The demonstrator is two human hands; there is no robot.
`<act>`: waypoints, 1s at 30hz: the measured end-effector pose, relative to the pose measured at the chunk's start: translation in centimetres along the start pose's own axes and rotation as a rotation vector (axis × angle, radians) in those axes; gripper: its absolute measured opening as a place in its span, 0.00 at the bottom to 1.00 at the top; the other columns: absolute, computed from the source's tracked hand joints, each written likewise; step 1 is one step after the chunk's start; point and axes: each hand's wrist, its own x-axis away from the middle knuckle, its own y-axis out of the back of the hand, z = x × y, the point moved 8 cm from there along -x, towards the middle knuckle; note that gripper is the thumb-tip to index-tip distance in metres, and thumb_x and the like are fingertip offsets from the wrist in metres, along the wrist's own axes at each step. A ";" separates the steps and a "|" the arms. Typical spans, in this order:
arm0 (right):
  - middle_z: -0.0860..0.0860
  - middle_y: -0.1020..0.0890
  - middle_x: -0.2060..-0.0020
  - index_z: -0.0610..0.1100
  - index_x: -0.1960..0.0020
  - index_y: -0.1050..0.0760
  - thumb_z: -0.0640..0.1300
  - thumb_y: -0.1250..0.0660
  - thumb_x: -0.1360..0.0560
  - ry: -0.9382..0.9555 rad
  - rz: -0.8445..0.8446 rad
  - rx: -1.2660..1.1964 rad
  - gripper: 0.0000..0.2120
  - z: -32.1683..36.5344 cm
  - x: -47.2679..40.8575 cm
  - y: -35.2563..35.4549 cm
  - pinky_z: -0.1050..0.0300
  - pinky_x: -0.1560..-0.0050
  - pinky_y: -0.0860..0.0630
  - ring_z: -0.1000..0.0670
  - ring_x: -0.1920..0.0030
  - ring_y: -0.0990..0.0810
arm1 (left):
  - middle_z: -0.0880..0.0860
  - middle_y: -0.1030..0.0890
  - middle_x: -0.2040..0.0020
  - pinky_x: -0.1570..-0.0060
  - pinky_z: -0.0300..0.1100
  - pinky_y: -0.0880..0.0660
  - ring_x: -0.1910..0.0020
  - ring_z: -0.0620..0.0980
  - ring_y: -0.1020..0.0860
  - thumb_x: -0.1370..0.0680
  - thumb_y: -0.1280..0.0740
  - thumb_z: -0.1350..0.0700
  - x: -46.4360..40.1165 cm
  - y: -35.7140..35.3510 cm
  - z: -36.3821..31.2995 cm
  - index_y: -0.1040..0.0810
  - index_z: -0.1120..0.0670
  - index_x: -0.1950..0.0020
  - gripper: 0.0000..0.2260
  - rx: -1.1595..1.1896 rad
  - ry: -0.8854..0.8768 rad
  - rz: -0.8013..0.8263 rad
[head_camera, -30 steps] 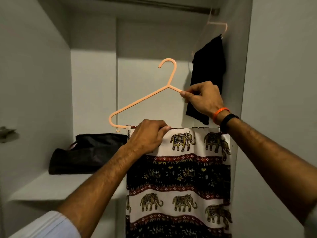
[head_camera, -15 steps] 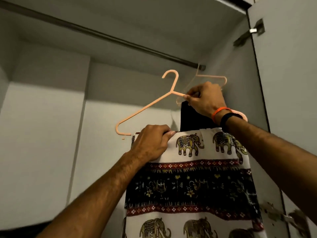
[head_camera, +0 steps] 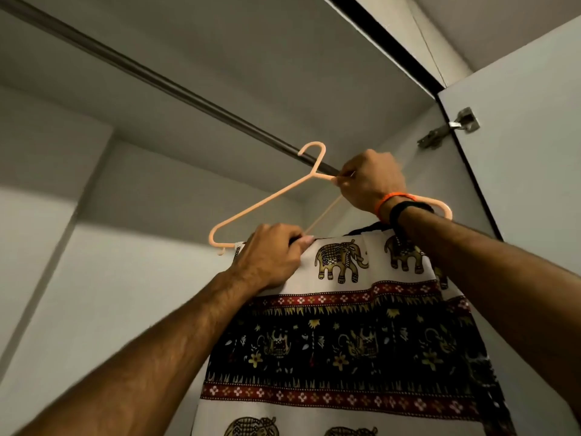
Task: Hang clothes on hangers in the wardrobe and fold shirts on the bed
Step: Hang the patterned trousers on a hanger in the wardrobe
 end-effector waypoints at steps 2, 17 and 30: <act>0.49 0.17 0.61 0.48 0.52 0.15 0.48 0.29 0.26 0.006 -0.025 0.026 0.06 -0.2 -1.0 -0.8 0.51 0.59 0.20 0.45 0.61 0.20 | 0.48 0.27 0.72 0.68 0.40 0.36 0.70 0.48 0.29 0.18 0.38 0.47 -1.1 -0.1 0.5 0.31 0.50 0.70 0.20 -0.015 -0.012 -0.027; 0.46 0.18 0.61 0.45 0.52 0.16 0.55 0.27 0.27 0.007 -0.077 0.095 0.14 -6.1 -7.2 -5.9 0.46 0.56 0.18 0.44 0.60 0.20 | 0.48 0.23 0.68 0.66 0.40 0.33 0.67 0.46 0.26 0.18 0.39 0.45 -9.8 -6.4 3.6 0.25 0.50 0.65 0.18 -0.053 -0.036 -0.065; 0.44 0.19 0.57 0.43 0.47 0.17 0.48 0.29 0.24 0.015 -0.072 0.122 0.11 -10.5 -12.4 -9.9 0.47 0.52 0.20 0.43 0.56 0.21 | 0.47 0.23 0.67 0.67 0.39 0.34 0.67 0.44 0.26 0.17 0.40 0.45 -16.0 -10.3 5.5 0.23 0.50 0.62 0.16 -0.068 -0.009 -0.099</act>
